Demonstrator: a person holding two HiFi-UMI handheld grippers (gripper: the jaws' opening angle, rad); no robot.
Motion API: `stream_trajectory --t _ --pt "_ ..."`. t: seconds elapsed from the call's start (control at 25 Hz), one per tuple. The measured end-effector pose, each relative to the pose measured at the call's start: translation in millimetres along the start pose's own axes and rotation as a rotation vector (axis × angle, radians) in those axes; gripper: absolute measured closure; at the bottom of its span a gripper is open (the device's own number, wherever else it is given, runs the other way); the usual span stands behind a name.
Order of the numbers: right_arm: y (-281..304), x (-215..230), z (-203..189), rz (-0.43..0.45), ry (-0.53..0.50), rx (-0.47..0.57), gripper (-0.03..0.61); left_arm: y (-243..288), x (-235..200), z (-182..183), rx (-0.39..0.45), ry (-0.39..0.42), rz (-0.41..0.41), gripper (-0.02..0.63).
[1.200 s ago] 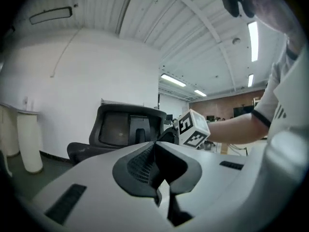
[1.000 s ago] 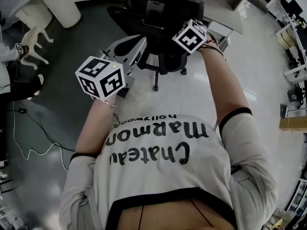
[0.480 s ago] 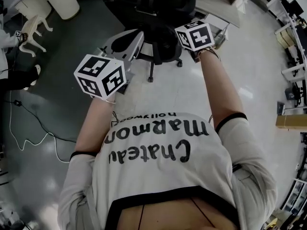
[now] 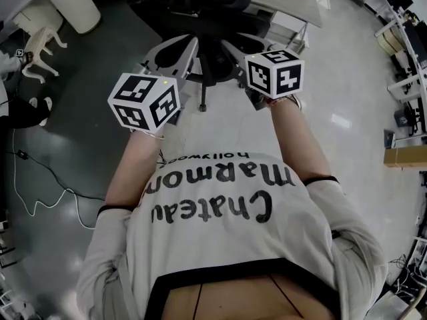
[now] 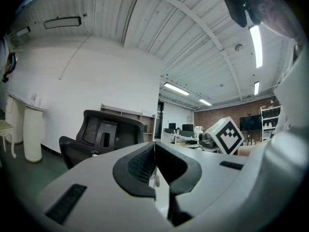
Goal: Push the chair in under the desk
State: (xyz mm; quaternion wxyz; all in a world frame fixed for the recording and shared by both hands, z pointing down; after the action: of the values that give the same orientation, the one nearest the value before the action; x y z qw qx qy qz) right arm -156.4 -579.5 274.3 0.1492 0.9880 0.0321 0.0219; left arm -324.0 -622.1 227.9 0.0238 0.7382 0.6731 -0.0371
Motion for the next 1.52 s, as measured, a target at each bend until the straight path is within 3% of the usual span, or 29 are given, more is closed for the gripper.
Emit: stream_trajectory --t 0.24,0.68,1.52 --pt "-31.4 -7.3 12.5 0.006 0.048 0.092 0.469 5.6 6.0 1.3 0.03 0.009 0.028 0.597" --pt "-48.1 -13.0 24.4 -0.073 -0.035 0.18 0.568 -2.2 9.0 2.4 0.035 0.014 0.064 0.596" --pt "-30.6 -9.0 11.7 -0.119 -0.004 0.124 0.569 -7.9 -14.7 -11.3 0.03 -0.015 0.077 0.595"
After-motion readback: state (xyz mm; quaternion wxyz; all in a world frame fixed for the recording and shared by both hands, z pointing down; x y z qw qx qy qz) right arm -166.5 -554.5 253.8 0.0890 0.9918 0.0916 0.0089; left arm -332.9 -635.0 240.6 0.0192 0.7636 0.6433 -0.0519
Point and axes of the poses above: the fingertips, and each gripper's own axes: y forward along the fingers, x to its right, z out of its top, the point moved 7 cm from there along -y, backward along the fingers, and after that the axes turned 12 degrees about -z, right-handed, at the moved point
